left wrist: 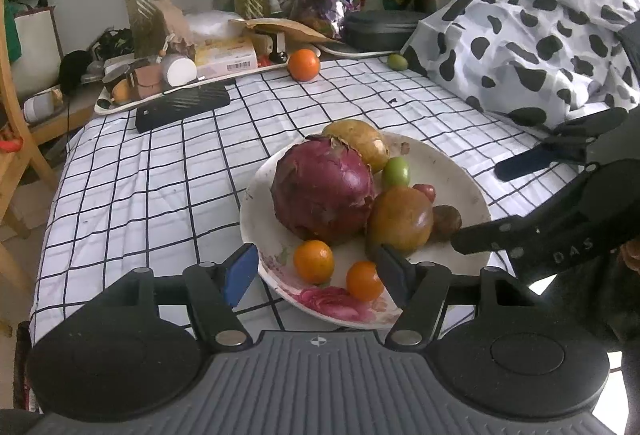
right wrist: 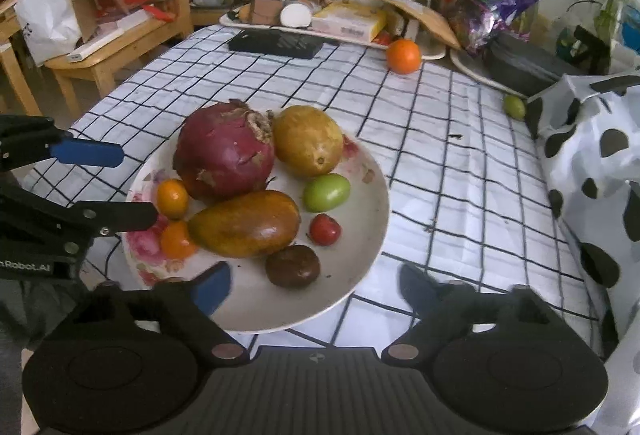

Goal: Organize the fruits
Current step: 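Grasp and reposition the dark brown plum on the plate with the right tool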

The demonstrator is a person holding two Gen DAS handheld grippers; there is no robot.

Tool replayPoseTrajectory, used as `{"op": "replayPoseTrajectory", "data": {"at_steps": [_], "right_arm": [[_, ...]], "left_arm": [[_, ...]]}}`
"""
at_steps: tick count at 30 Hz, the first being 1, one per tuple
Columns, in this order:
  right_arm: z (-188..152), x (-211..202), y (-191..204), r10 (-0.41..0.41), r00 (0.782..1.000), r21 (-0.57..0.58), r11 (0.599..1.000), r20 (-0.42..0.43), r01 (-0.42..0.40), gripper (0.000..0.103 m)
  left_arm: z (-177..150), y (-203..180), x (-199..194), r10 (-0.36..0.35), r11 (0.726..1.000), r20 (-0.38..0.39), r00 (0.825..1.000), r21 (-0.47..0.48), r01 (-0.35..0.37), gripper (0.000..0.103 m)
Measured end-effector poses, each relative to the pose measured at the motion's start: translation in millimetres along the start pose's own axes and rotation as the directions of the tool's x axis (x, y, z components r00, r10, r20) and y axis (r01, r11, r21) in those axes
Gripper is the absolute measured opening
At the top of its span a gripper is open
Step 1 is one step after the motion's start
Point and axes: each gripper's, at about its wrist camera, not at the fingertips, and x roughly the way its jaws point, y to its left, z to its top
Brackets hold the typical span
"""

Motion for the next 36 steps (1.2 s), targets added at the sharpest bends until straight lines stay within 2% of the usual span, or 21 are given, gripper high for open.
{"op": "replayPoseTrajectory", "data": {"at_steps": [3,5,7,9,10,11,14,17,20,22,25,28,32,35,36], "right_arm": [[2.0,4.4,1.7,0.031,0.999,-0.022,0.999,-0.011,-0.032,0.068],[3.3,7.2,5.5,0.021,1.000,-0.055,0.998,-0.011,-0.022,0.066],[5.1,10.2,8.0,0.015,1.000,-0.084,0.996,-0.010,-0.016,0.060],[6.5,14.2,8.4,0.017,1.000,-0.096,0.995,-0.024,-0.019,0.048],[7.0,17.7,8.9,0.022,0.999,-0.099,0.995,-0.040,-0.026,0.046],[7.0,20.8,9.7,0.022,0.998,-0.107,0.994,-0.052,-0.027,0.044],[8.8,27.5,16.0,0.009,0.998,-0.151,0.988,-0.065,-0.019,0.043],[9.5,34.5,17.9,0.006,0.997,-0.171,0.985,-0.083,-0.020,0.042],[11.4,36.4,16.6,0.018,0.996,-0.164,0.986,-0.091,-0.033,0.034],[11.8,34.7,14.1,0.021,0.995,-0.144,0.989,-0.094,-0.035,0.033],[10.4,27.0,11.9,-0.020,0.997,-0.157,0.988,-0.072,0.008,0.033],[9.4,20.5,5.3,-0.004,0.999,-0.129,0.992,-0.053,-0.003,0.034],[7.0,22.4,10.7,-0.015,0.998,-0.173,0.985,-0.059,0.004,0.035],[6.9,21.6,14.1,-0.012,0.998,-0.184,0.983,-0.059,0.001,0.045],[7.2,20.2,14.3,-0.009,0.999,-0.184,0.983,-0.052,-0.001,0.055]], "left_arm": [[0.7,-0.4,1.0,0.000,1.000,-0.004,1.000,0.009,0.000,0.064],[1.5,0.2,2.4,-0.004,1.000,-0.008,1.000,0.011,0.004,0.064],[2.2,1.4,3.4,-0.006,1.000,-0.009,1.000,0.011,0.006,0.064],[2.0,2.2,4.7,-0.008,1.000,-0.012,1.000,0.010,0.008,0.072],[2.2,3.2,6.0,-0.008,1.000,-0.017,1.000,0.007,0.008,0.085],[2.1,4.4,6.9,-0.009,1.000,-0.018,1.000,0.006,0.009,0.090],[2.5,7.7,7.0,-0.011,1.000,-0.008,1.000,-0.010,0.011,0.096],[3.0,9.3,6.4,-0.004,1.000,0.004,1.000,-0.019,0.004,0.097],[2.3,8.2,7.4,-0.006,1.000,-0.003,1.000,-0.011,0.006,0.097],[1.8,5.8,7.1,0.000,1.000,-0.003,1.000,0.003,0.000,0.097],[2.2,4.0,5.3,-0.012,1.000,0.008,1.000,0.012,0.012,0.097],[3.3,2.9,5.2,-0.024,1.000,0.014,1.000,0.015,0.024,0.097],[2.7,1.6,5.5,-0.036,0.999,0.011,0.999,0.024,0.035,0.097],[1.9,2.9,6.9,-0.032,0.999,0.004,0.999,0.024,0.031,0.097],[1.8,3.8,7.2,-0.031,0.999,0.002,1.000,0.021,0.031,0.097]]}}
